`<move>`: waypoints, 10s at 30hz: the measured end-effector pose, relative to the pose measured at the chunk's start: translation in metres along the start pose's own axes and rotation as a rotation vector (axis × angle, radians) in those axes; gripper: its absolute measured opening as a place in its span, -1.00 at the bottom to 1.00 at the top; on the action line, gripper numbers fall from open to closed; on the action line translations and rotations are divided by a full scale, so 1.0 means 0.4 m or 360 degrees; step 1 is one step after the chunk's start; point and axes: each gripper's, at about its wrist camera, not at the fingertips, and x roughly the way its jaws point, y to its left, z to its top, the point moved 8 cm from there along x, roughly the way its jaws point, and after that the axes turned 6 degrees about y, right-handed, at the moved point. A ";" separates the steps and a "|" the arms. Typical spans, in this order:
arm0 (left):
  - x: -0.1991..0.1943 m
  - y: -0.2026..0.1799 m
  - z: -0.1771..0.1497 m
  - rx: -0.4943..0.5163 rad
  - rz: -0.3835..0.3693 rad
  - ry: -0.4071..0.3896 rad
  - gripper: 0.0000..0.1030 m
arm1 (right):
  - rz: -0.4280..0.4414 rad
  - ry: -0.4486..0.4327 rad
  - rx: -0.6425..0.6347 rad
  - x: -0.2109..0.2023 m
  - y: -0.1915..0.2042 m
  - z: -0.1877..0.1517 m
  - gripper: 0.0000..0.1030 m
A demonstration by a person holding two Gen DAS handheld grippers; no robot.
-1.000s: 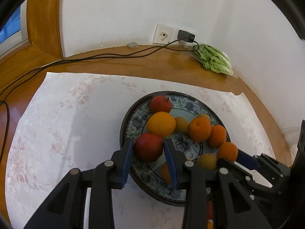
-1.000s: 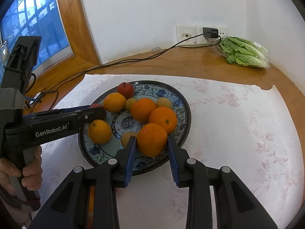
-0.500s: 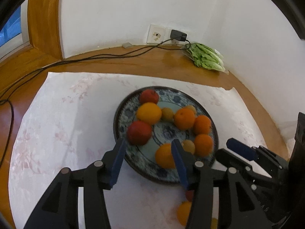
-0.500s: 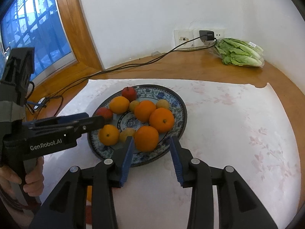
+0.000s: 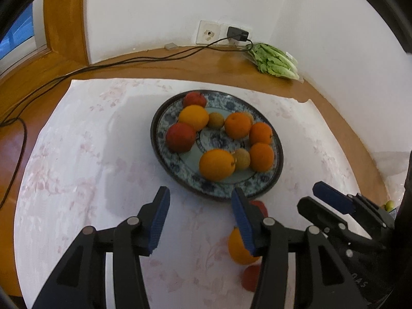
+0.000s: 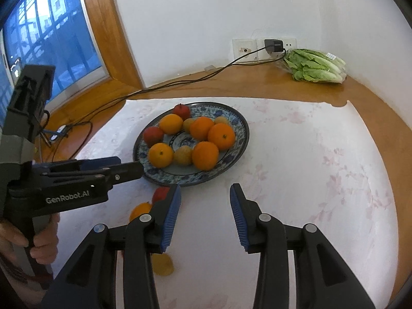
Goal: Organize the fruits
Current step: 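Withdraw both open tools from the plate toward the remaining fruit, then close the left tool on an orange while the right tool grasps a yellow pear, then carry the orange and the yellow pear over the plate with both tools, then open both tools to release the orange and pear on the plate, then withdraw both open tools toward the two red apples on the cloth, then close the left tool on a red apple while the right tool grasps the other red apple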
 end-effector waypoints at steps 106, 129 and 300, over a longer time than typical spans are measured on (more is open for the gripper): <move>-0.020 0.018 -0.095 -0.0091 -0.0021 0.0025 -0.33 | 0.0184 0.0152 -0.0085 0.012 0.071 -0.143 -0.52; -0.032 0.002 -0.038 -0.0032 0.0014 -0.0038 -0.33 | 0.0131 0.0084 -0.0090 -0.007 0.031 -0.062 -0.52; -0.016 -0.078 -0.192 0.0077 -0.0120 0.0131 -0.31 | 0.0017 0.0016 0.0062 -0.034 -0.020 -0.080 -0.14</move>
